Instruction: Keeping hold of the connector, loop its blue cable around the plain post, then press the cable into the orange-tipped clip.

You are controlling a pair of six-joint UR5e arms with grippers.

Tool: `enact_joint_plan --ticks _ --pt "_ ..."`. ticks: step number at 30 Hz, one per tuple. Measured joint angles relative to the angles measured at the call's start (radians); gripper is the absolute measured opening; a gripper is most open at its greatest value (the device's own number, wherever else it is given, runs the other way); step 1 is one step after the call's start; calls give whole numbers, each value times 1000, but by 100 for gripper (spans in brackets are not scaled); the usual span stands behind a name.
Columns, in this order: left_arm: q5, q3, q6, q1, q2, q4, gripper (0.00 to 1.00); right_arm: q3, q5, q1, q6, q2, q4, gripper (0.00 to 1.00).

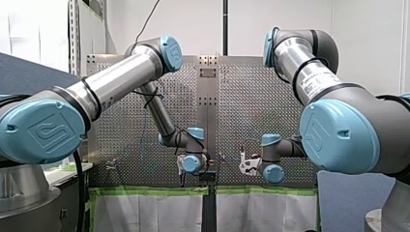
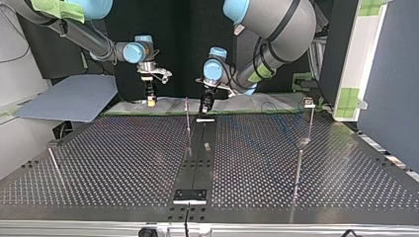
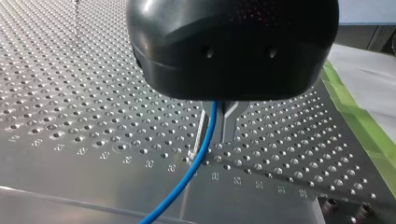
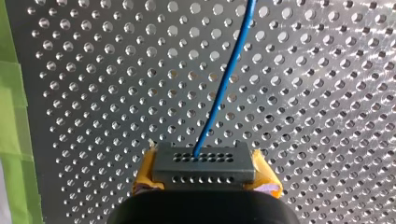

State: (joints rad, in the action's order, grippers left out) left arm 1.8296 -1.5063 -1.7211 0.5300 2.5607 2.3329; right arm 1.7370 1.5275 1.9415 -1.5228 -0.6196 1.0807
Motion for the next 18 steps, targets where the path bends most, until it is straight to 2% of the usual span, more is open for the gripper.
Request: enact_joint_plan --ticks 6,11,18 --pt "16 0 -26 0 0 0 0 -11 -26 -10 -2 3 -8 0" --pt "20 0 -51 0 0 -1 0 -13 -33 -17 -2 4 -17 0" --pt "17 0 -58 0 0 0 0 -13 -41 -20 -2 5 -22 0"
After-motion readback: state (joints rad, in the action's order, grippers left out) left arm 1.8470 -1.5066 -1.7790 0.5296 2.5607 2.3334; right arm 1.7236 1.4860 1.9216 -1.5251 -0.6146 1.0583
